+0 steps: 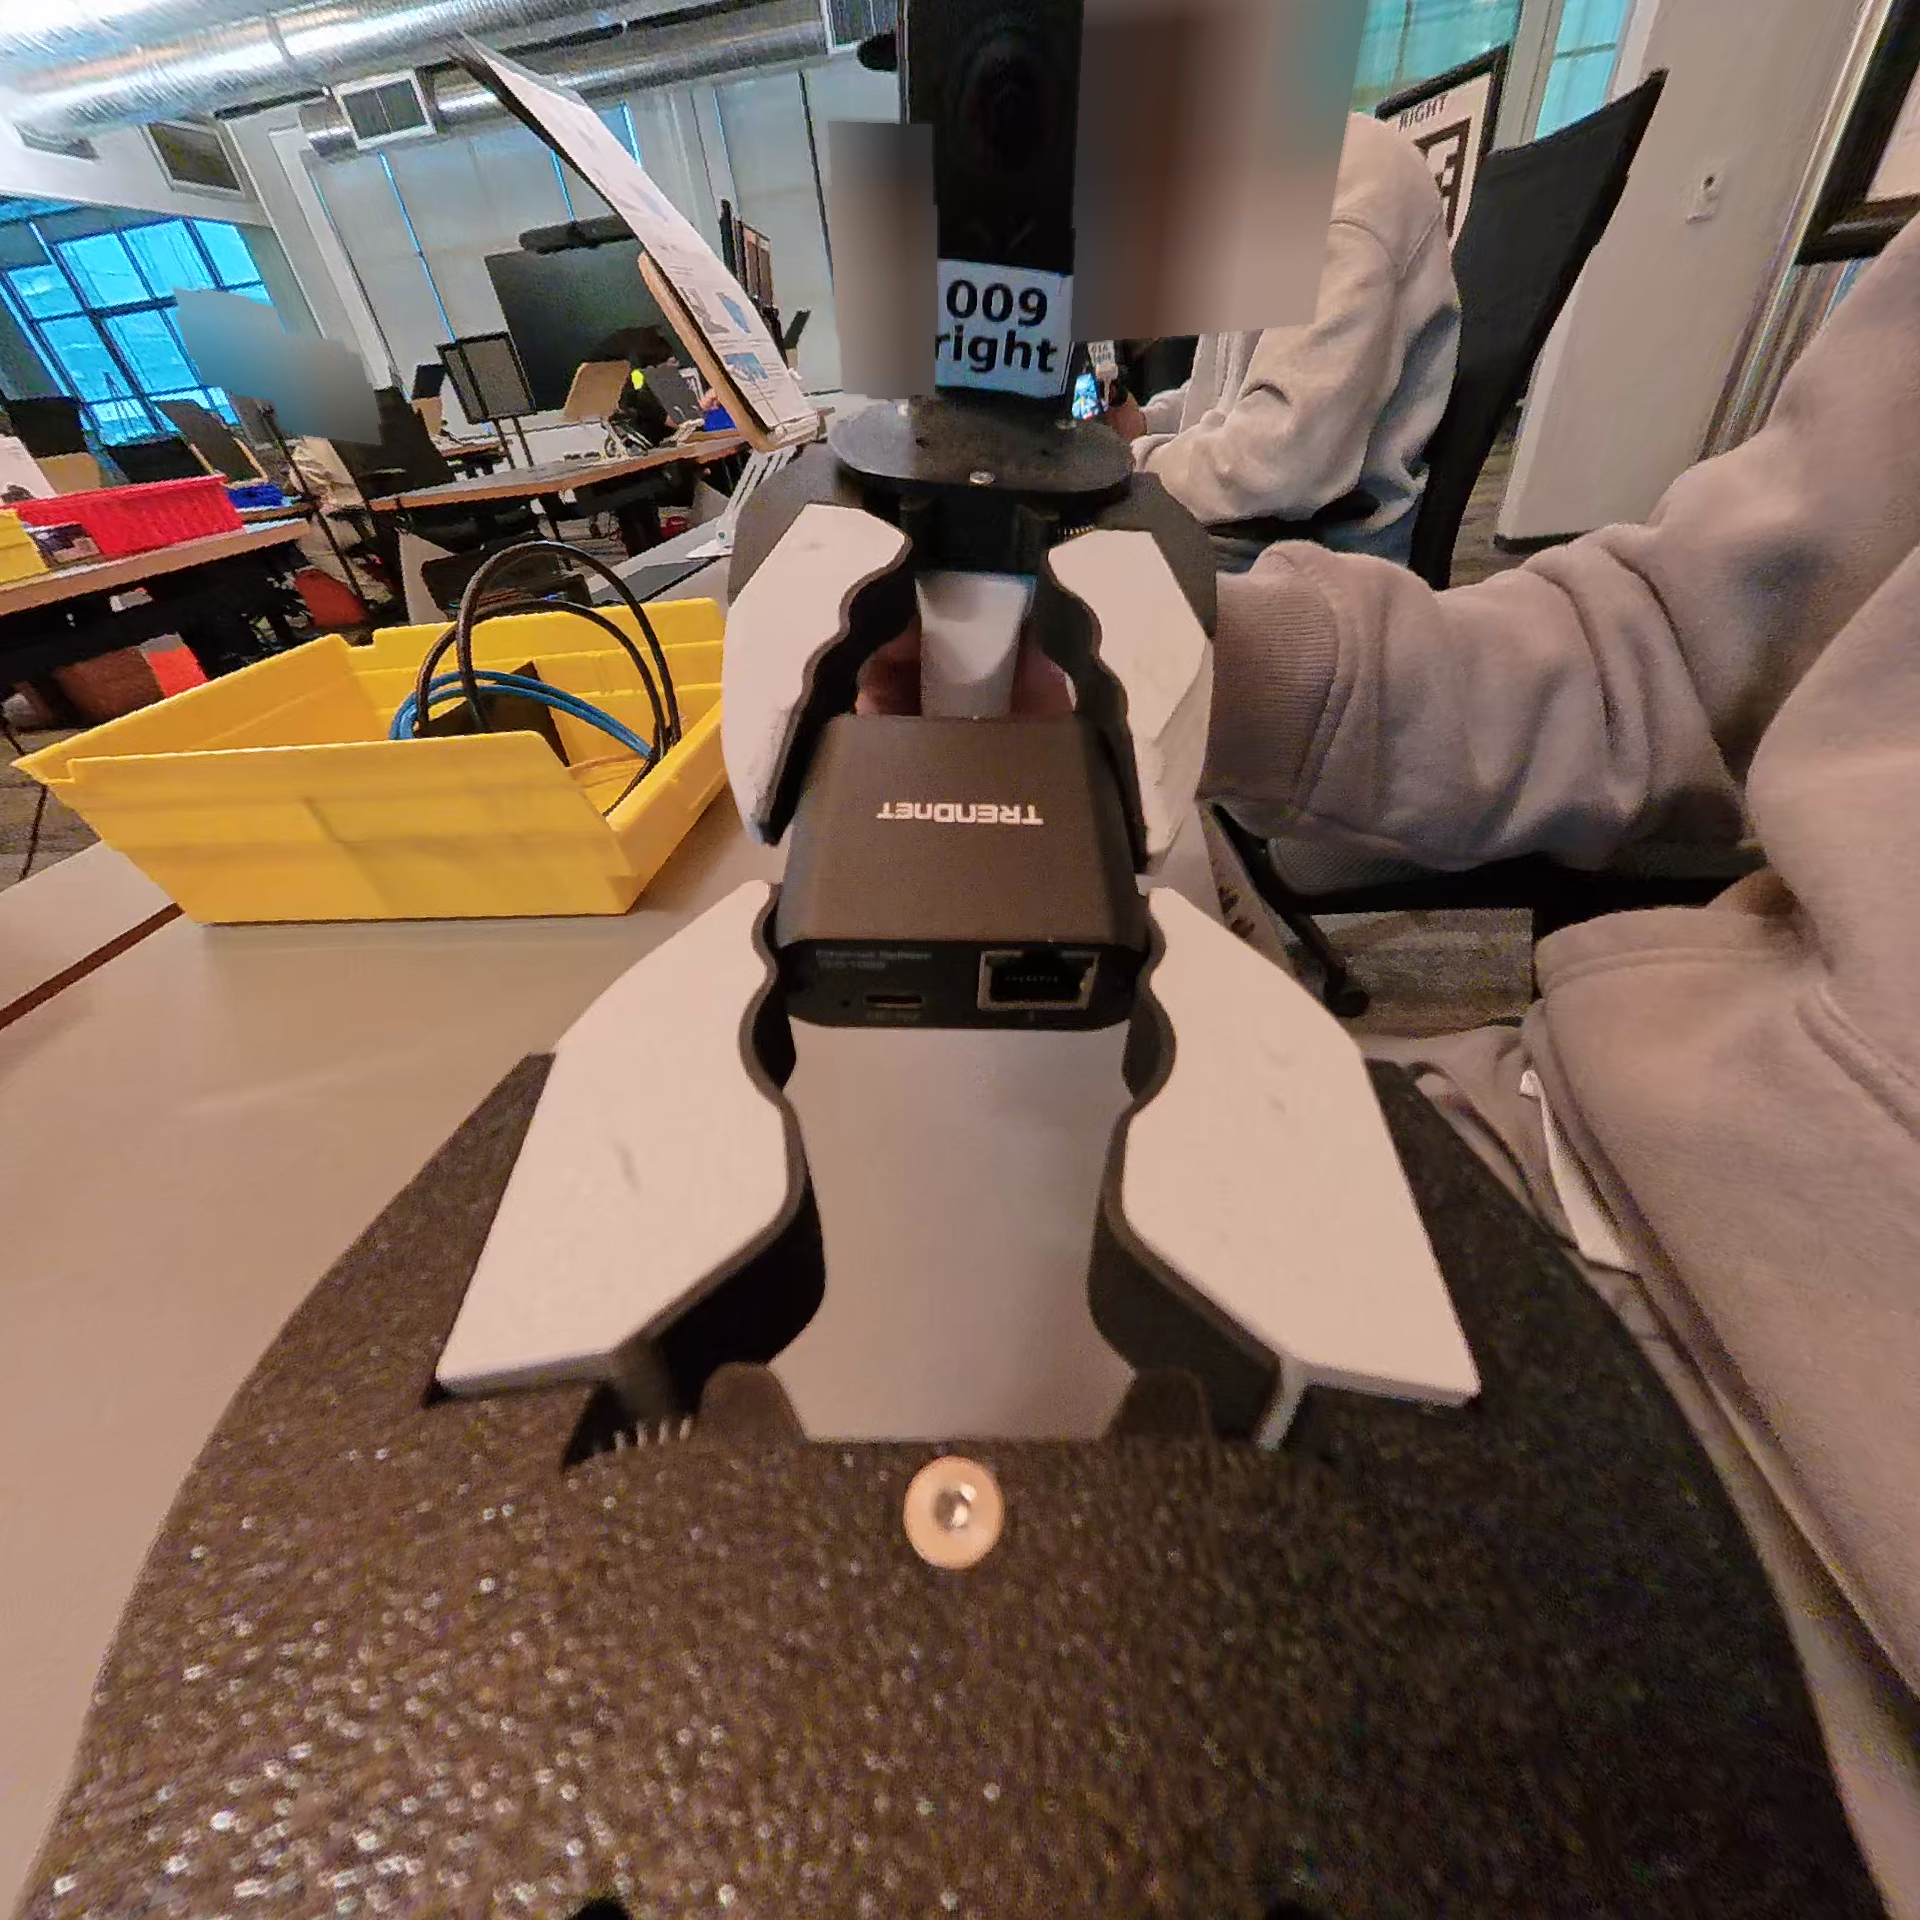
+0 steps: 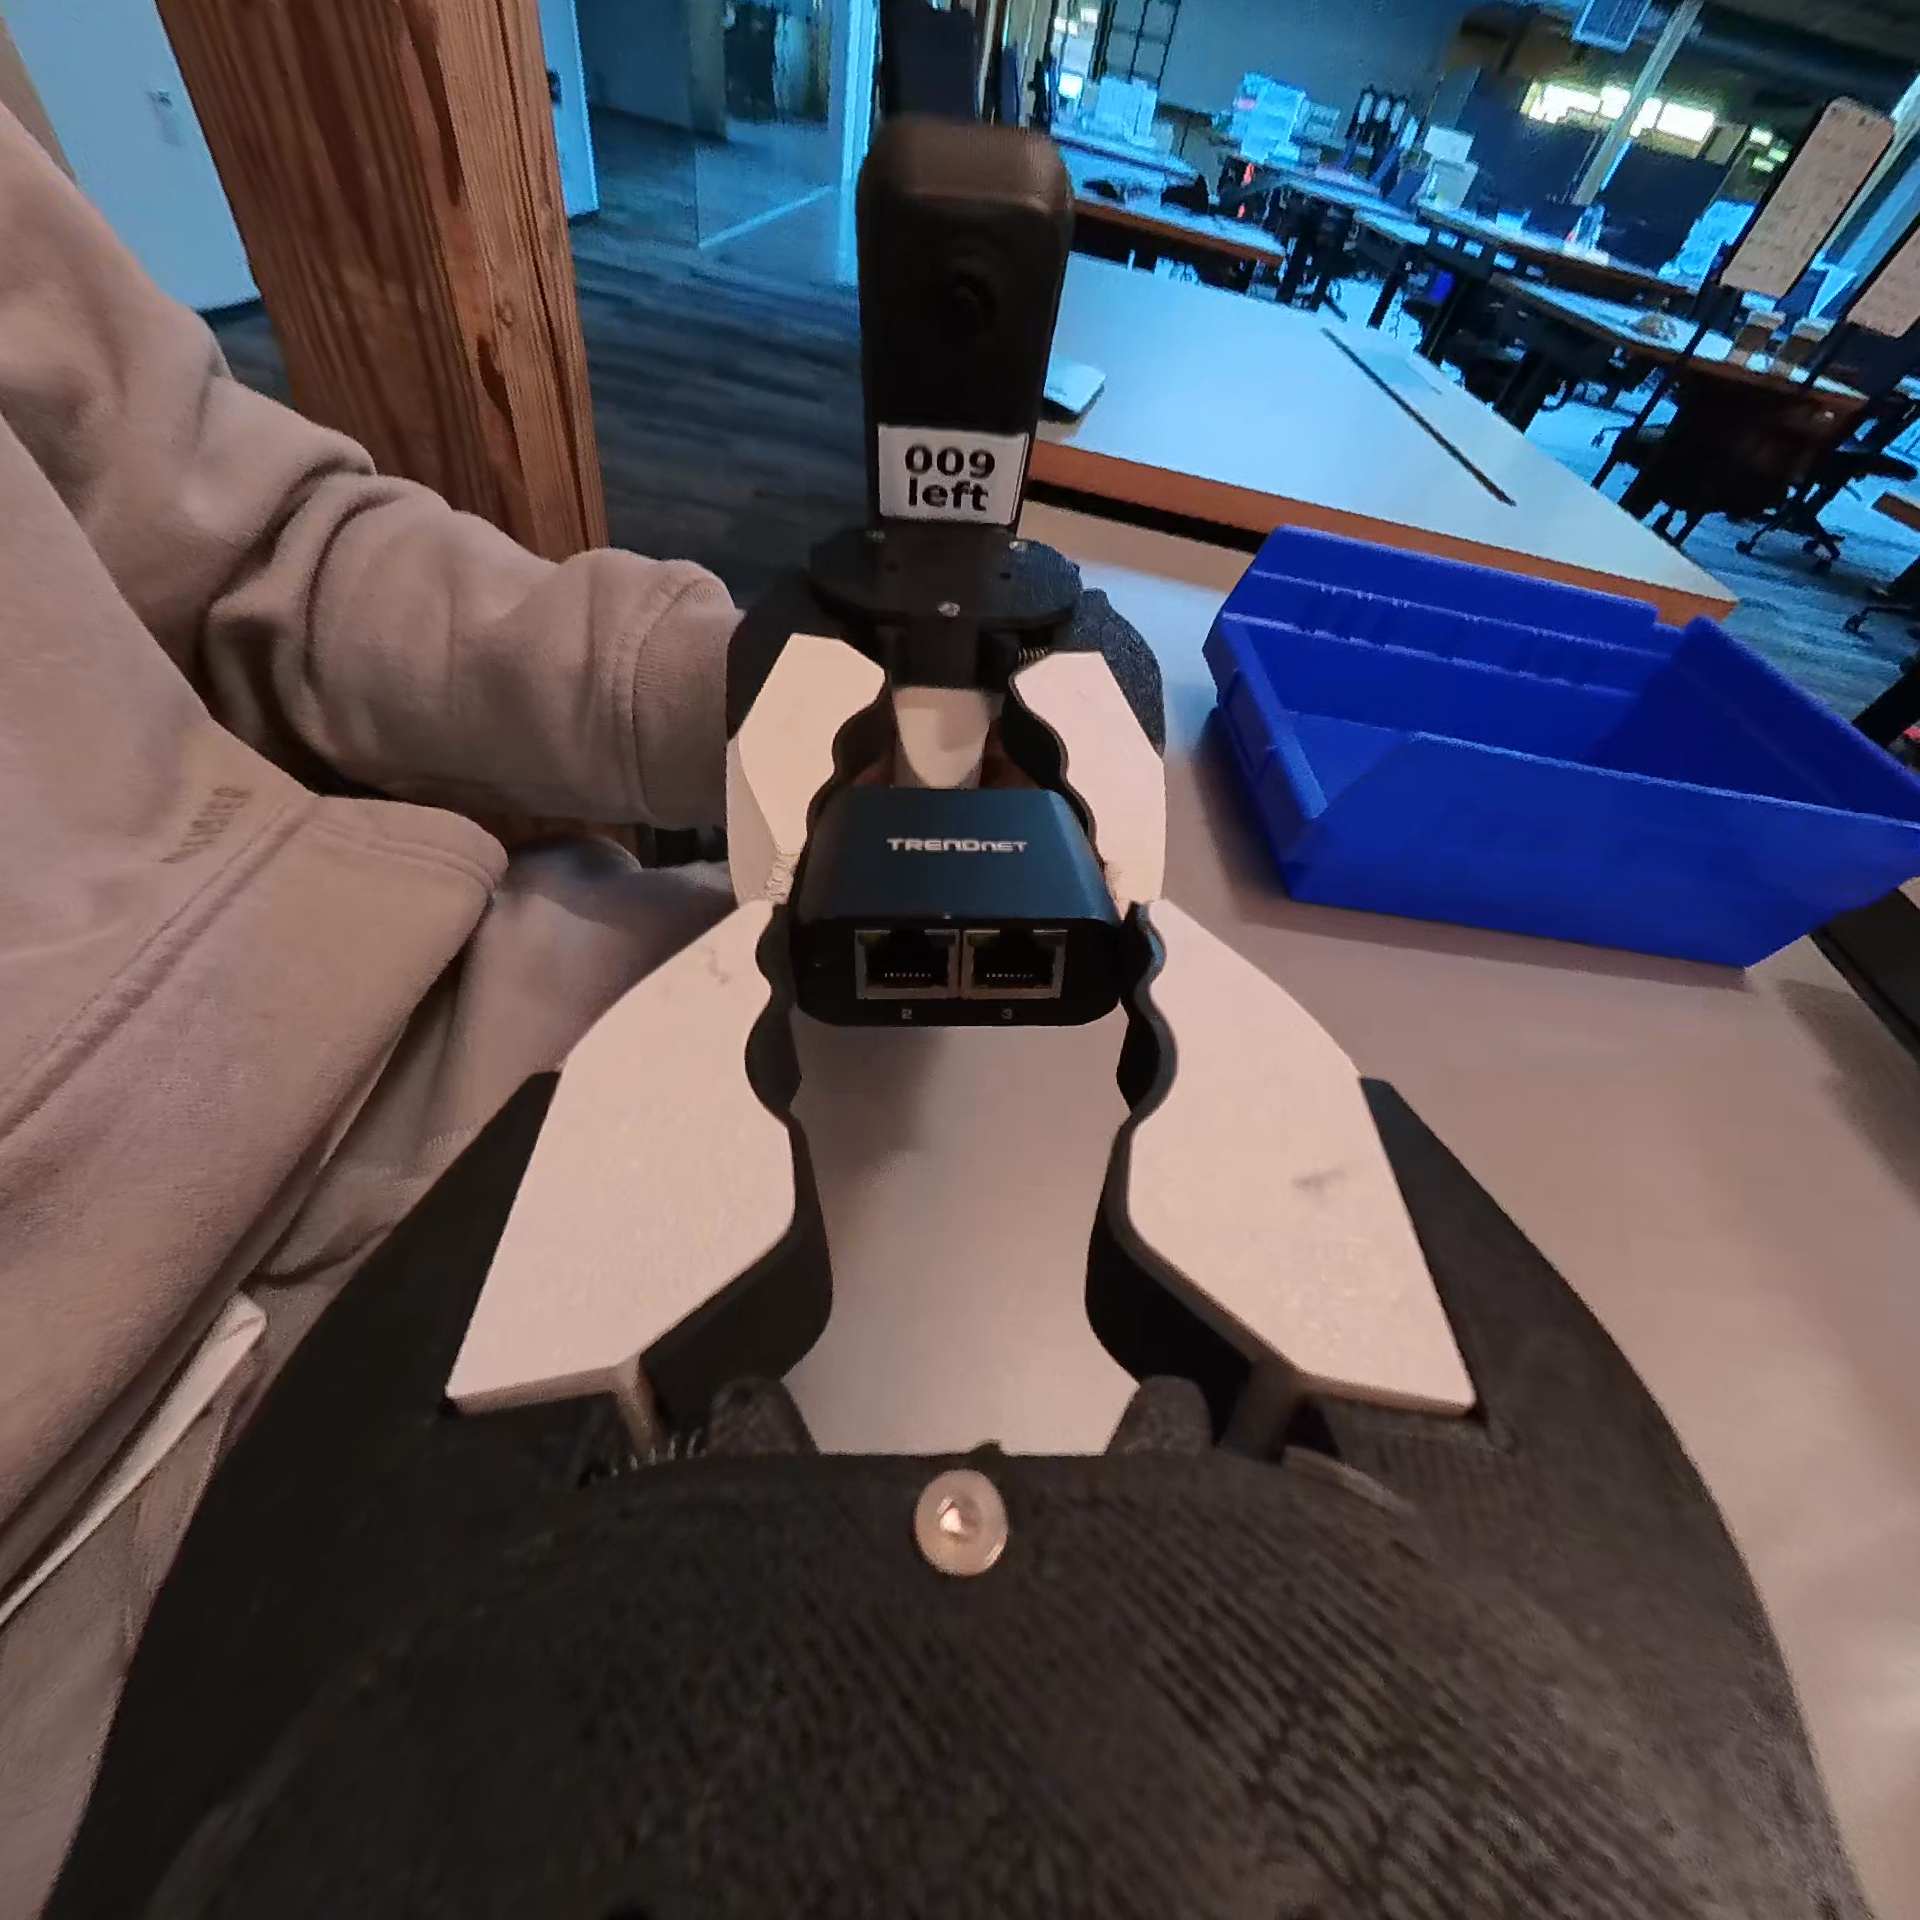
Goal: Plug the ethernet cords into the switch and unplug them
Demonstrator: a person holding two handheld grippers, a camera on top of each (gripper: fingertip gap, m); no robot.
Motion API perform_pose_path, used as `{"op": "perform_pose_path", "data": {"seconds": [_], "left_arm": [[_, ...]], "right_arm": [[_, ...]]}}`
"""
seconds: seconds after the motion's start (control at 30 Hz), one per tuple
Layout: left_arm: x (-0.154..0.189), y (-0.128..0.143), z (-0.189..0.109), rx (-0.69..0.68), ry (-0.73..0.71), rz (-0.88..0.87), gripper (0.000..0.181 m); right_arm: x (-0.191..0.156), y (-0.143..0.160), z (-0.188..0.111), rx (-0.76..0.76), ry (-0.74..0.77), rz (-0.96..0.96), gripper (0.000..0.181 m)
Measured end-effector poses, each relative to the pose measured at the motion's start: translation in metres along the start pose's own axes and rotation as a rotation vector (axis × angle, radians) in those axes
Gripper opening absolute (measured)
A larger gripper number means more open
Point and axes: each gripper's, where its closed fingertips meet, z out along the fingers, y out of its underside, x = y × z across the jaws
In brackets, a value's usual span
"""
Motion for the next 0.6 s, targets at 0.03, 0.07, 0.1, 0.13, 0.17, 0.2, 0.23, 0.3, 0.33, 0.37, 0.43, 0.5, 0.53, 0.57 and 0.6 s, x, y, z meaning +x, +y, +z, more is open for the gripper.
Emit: {"op": "perform_pose_path", "data": {"seconds": [0.03,0.07,0.1,0.13,0.17,0.2,0.23,0.3,0.33,0.37,0.43,0.5,0.53,0.57,0.6], "left_arm": [[0.000,0.001,0.000,-0.002,-0.006,0.018,0.061],[0.000,0.000,0.001,0.008,-0.015,0.040,0.061],[-0.001,-0.002,0.001,0.028,-0.026,0.049,0.061],[-0.005,-0.003,0.001,0.042,-0.053,0.043,0.067],[-0.014,-0.004,0.000,0.046,-0.106,0.028,0.081],[-0.022,-0.002,-0.003,0.042,-0.154,0.013,0.087],[-0.029,0.000,-0.006,0.037,-0.192,0.000,0.089],[-0.038,0.003,-0.013,0.029,-0.251,-0.013,0.089],[-0.041,0.005,-0.016,0.025,-0.271,-0.016,0.088],[-0.044,0.007,-0.018,0.020,-0.284,-0.020,0.087],[-0.048,0.013,-0.021,0.003,-0.296,-0.033,0.084],[-0.054,0.019,-0.021,-0.012,-0.319,-0.049,0.082],[-0.055,0.022,-0.020,-0.020,-0.318,-0.060,0.081],[-0.056,0.025,-0.019,-0.024,-0.312,-0.074,0.081],[-0.057,0.028,-0.017,-0.029,-0.310,-0.087,0.080]], "right_arm": [[0.000,0.002,0.000,-0.016,0.001,-0.013,0.061],[0.000,0.001,0.000,-0.015,-0.001,-0.028,0.061],[0.001,0.000,-0.001,-0.010,0.000,-0.039,0.061],[0.003,-0.001,-0.001,-0.013,0.000,-0.041,0.061],[0.010,-0.002,-0.004,-0.027,0.024,-0.052,0.061],[0.025,-0.003,-0.010,-0.050,0.086,-0.078,0.061],[0.042,-0.005,-0.020,-0.081,0.136,-0.096,0.061],[0.098,-0.007,-0.051,-0.157,0.333,-0.102,0.061],[0.125,-0.005,-0.070,-0.217,0.397,-0.080,0.061],[0.154,-0.005,-0.091,-0.262,0.472,-0.068,0.061],[0.222,0.003,-0.144,-0.407,0.719,-0.050,0.061],[0.275,0.022,-0.193,-0.583,0.890,0.022,0.061],[0.296,0.031,-0.213,-0.667,0.960,0.021,0.060],[0.311,0.048,-0.227,-0.775,0.961,0.053,0.060],[0.324,0.067,-0.237,-0.855,0.960,0.100,0.060]]}}
